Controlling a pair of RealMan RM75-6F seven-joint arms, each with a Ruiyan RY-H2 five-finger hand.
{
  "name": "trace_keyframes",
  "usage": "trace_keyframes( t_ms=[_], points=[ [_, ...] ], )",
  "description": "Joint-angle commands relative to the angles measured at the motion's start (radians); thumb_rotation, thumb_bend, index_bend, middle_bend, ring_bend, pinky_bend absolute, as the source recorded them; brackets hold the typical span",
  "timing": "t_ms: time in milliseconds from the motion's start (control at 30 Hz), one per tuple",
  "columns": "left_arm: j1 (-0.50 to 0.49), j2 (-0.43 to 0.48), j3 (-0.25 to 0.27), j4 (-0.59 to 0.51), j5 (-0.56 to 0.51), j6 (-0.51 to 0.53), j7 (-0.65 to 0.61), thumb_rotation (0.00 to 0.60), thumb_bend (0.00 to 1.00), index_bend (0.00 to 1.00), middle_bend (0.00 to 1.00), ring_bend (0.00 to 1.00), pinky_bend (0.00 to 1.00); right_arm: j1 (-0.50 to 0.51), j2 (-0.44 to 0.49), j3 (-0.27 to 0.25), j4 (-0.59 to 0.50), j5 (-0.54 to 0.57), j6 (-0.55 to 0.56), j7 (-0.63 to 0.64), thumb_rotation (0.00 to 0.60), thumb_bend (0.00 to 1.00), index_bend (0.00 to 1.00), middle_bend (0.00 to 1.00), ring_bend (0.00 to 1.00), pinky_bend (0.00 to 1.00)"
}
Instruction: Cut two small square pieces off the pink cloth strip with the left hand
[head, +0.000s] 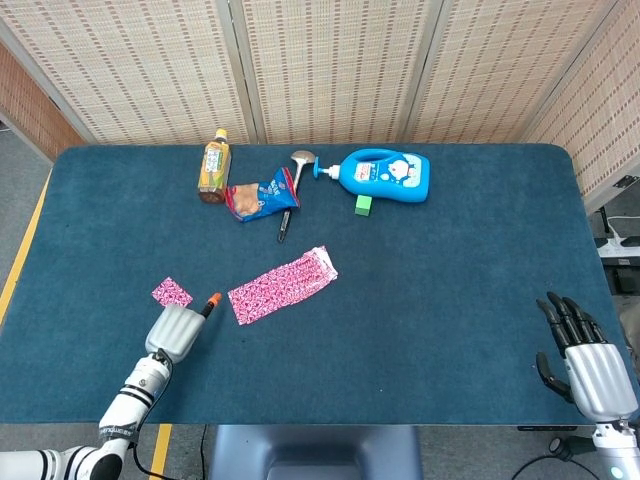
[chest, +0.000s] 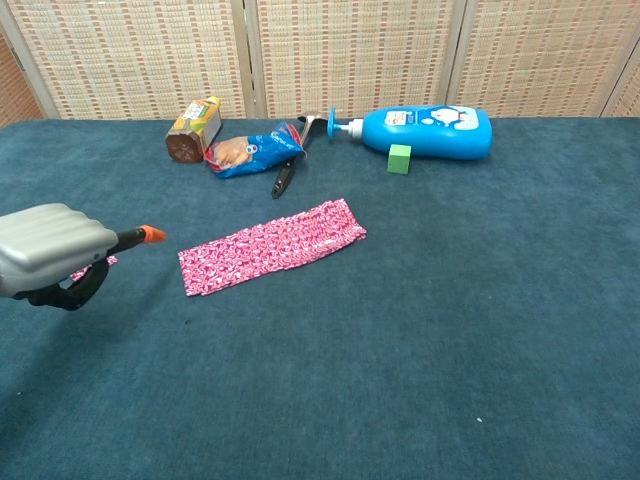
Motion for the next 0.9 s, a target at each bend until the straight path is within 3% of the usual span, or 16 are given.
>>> trace_keyframes(
  t_ms=[33, 400, 900],
  points=[
    [-0.017, -0.025, -0.003, 0.002, -0.017, -0.042, 0.015, 0.6, 0.82, 0.0, 0.73, 0.75, 0.7, 0.0, 0.001, -0.001, 0.0, -0.001, -0.002, 0.0, 0.6, 0.48, 0.0, 0.0, 0.0, 0.17],
    [-0.052, -0.102, -0.045, 0.046, -0.096, -0.086, 0.057, 0.6, 0.82, 0.0, 0.73, 0.75, 0.7, 0.002, 0.001, -0.001, -0.001, 0.003, -0.007, -0.002, 0.6, 0.48, 0.0, 0.0, 0.0, 0.17],
    [-0.058, -0.104, -0.026, 0.062, -0.166, -0.1, 0.093, 0.6, 0.82, 0.0, 0.73, 0.75, 0.7, 0.002, 0.002, -0.002, -0.002, 0.002, -0.006, -0.001, 0.6, 0.48, 0.0, 0.0, 0.0, 0.17]
  ],
)
